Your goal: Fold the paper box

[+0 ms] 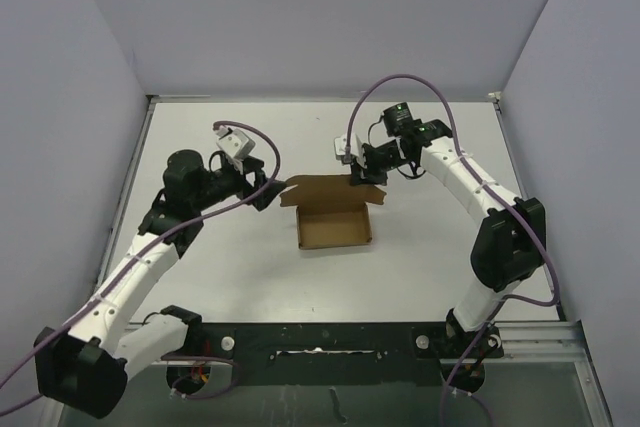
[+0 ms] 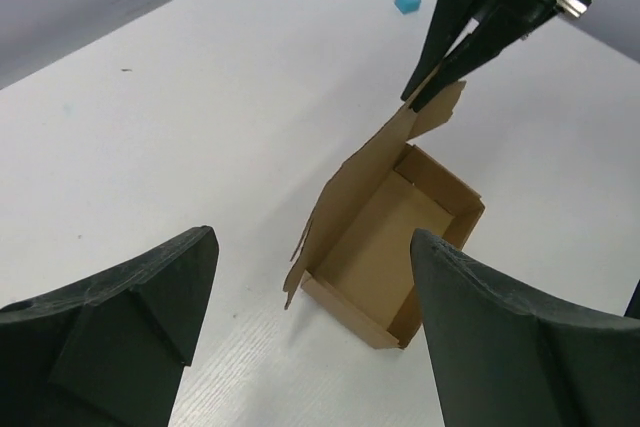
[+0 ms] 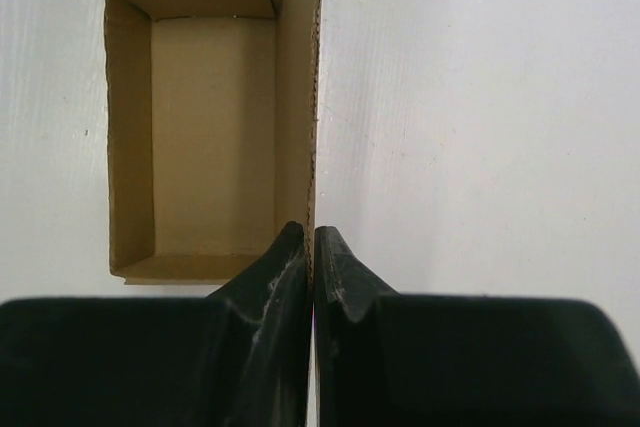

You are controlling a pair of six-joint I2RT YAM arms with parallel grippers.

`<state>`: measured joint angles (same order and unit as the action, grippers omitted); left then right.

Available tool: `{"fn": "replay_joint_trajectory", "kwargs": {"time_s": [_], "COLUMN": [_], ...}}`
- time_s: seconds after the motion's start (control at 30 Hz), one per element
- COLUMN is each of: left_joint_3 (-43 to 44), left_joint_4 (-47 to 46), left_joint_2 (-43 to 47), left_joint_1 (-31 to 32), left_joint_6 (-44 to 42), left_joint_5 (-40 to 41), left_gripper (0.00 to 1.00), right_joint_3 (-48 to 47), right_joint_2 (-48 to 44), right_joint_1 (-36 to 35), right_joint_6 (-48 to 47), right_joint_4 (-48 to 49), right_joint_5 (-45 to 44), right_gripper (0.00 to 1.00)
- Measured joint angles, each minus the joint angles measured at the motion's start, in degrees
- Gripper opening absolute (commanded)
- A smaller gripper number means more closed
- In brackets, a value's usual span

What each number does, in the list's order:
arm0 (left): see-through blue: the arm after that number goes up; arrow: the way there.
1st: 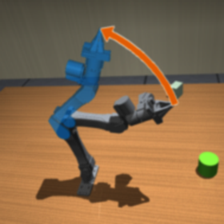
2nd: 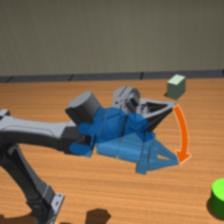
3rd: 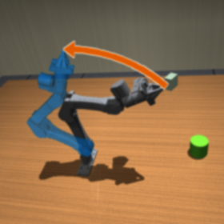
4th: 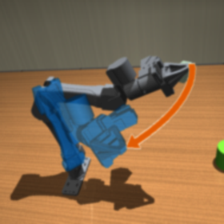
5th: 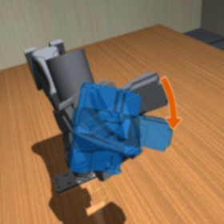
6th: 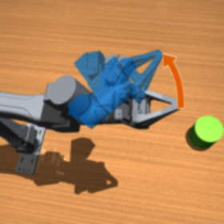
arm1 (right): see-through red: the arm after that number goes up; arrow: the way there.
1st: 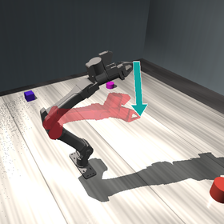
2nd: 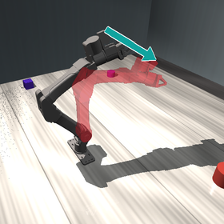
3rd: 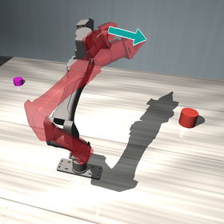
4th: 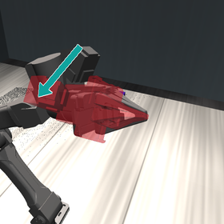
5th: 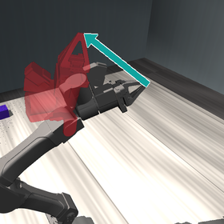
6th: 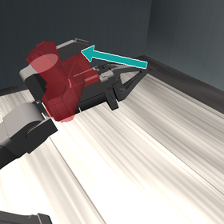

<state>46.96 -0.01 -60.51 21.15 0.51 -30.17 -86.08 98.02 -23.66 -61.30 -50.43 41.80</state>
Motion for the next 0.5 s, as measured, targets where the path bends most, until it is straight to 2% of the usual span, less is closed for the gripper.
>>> {"fn": "replay_joint_trajectory", "kwargs": {"time_s": [0.3,0.5], "left_joint_3": [-6.5,-8.7], "left_joint_4": [6.3,13.9], "left_joint_2": [16.0,20.7], "left_joint_1": [-4.4,-4.4], "left_joint_6": [12.1,19.0], "left_joint_5": [4.0,7.5], "left_gripper": [0.74,0.71], "right_joint_3": [-0.1,-0.8], "right_joint_2": [-0.5,-0.5], "right_joint_1": [0.8,0.8], "right_joint_6": [-0.5,-0.9], "right_joint_4": [-3.1,-4.3], "right_joint_5": [2.3,2.9], "right_gripper": [0.00,0.00]}}
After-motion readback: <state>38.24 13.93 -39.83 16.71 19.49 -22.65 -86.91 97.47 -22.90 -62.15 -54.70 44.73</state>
